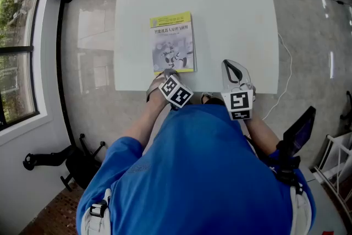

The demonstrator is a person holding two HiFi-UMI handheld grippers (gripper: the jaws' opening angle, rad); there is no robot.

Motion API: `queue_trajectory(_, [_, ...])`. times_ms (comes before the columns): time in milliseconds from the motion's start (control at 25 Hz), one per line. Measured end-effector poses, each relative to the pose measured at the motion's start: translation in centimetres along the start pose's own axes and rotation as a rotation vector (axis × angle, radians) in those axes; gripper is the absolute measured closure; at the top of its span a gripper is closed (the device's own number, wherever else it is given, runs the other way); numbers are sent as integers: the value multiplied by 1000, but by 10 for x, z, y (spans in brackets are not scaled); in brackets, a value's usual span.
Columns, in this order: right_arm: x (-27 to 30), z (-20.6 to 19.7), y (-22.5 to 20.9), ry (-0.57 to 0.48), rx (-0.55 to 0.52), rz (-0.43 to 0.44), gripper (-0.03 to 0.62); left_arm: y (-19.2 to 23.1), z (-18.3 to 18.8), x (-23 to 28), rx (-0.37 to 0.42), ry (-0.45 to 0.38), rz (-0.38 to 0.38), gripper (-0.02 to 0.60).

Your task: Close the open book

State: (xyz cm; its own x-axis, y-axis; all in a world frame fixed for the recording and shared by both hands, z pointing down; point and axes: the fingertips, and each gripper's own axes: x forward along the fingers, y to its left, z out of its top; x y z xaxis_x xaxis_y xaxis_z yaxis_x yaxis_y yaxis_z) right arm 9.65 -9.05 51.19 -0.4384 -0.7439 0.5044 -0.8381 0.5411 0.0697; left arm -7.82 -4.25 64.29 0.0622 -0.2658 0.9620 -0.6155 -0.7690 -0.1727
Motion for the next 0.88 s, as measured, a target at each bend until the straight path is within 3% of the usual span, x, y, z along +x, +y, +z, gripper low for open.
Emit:
queue_trajectory(120, [1,0,1,2,-1,3,591,-1,-1,2,113,57,26,563])
queue_trajectory(240, [1,0,3,0,-5,7,592,-2,-2,4,162,83,37,563])
queue_trajectory(560, [-1,1,-5,-9,1,26,591,-3,1,-4,148,77,71,541])
queue_trajectory(880, [-2,-10,-8,-12,11,75,591,-11,2,-13,31,50,77,520])
